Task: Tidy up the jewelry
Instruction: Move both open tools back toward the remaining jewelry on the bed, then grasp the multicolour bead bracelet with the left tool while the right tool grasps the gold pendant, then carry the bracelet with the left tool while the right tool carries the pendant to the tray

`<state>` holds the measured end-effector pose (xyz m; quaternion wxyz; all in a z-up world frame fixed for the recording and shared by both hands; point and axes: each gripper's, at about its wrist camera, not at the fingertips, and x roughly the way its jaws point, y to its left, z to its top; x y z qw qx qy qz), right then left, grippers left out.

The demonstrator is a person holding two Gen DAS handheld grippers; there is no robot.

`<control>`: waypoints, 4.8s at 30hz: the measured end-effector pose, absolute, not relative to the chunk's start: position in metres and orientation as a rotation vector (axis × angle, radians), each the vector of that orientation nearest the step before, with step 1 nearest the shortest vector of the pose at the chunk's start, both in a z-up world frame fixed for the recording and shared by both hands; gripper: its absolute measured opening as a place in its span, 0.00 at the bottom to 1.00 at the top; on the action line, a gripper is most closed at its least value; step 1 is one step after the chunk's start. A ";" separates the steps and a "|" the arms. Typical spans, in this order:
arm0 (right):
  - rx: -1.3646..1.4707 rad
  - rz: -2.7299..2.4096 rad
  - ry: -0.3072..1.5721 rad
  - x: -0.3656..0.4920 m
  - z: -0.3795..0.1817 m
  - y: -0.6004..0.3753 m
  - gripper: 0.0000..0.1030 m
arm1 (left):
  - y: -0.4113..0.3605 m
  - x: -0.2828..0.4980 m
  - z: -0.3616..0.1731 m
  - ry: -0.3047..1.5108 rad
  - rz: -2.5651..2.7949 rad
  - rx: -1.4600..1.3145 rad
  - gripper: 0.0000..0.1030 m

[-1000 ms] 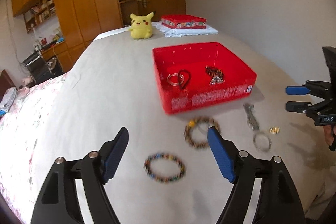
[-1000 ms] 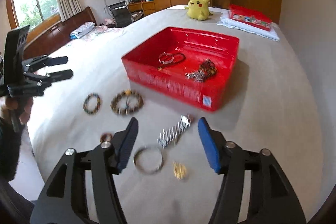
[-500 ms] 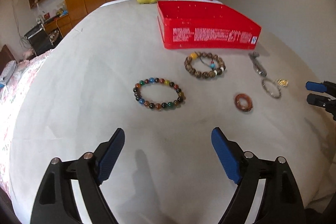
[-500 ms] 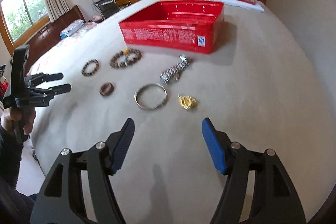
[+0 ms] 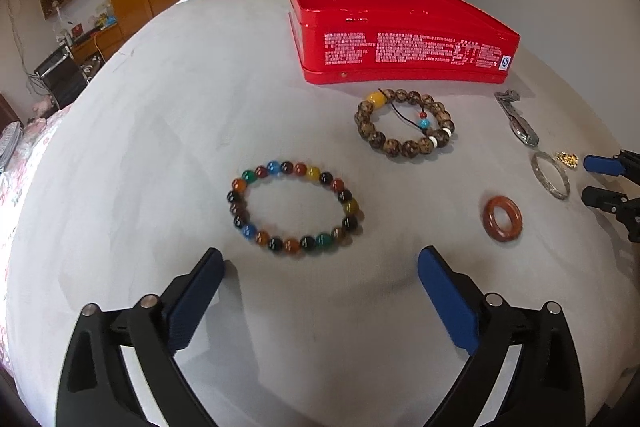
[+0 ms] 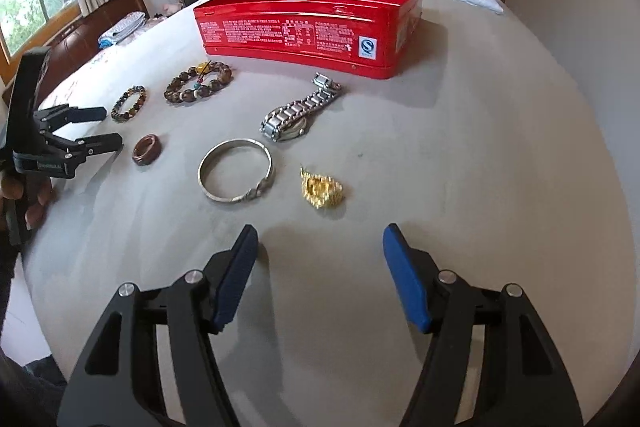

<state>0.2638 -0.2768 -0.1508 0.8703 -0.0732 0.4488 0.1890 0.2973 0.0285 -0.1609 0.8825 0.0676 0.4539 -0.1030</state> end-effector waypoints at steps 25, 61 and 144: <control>-0.183 0.433 0.923 0.286 -0.152 -0.272 0.20 | 0.031 0.322 -0.155 0.936 -0.207 0.117 0.45; -0.105 0.447 0.922 0.279 -0.147 -0.280 0.19 | 0.027 0.296 -0.129 0.887 -0.293 0.108 0.15; -0.133 0.560 0.765 0.367 0.001 -0.249 0.19 | -0.036 0.396 0.024 0.655 -0.387 0.175 0.07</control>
